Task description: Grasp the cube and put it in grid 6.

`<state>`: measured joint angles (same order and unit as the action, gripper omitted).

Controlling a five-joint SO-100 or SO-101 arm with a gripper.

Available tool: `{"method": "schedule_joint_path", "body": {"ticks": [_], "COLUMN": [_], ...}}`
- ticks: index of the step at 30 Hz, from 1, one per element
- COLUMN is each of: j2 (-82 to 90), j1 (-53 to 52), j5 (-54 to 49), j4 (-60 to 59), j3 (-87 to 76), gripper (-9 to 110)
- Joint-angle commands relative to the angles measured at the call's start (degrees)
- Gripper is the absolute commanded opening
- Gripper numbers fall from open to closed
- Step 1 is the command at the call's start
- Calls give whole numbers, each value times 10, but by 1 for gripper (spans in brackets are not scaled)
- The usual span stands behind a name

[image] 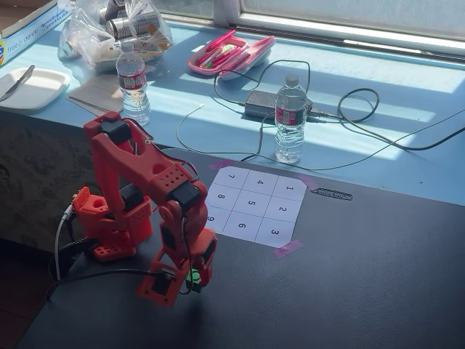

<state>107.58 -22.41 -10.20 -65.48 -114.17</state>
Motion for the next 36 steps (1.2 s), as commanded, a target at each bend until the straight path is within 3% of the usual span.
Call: {"method": "schedule_joint_path", "body": {"ticks": [1, 24, 36], "j2": [17, -113, -171], "j1": [42, 332, 483], "j5": [13, 78, 116], "j4": [-18, -119, -105], "j3": [50, 287, 294], "gripper": [0, 0, 0]}}
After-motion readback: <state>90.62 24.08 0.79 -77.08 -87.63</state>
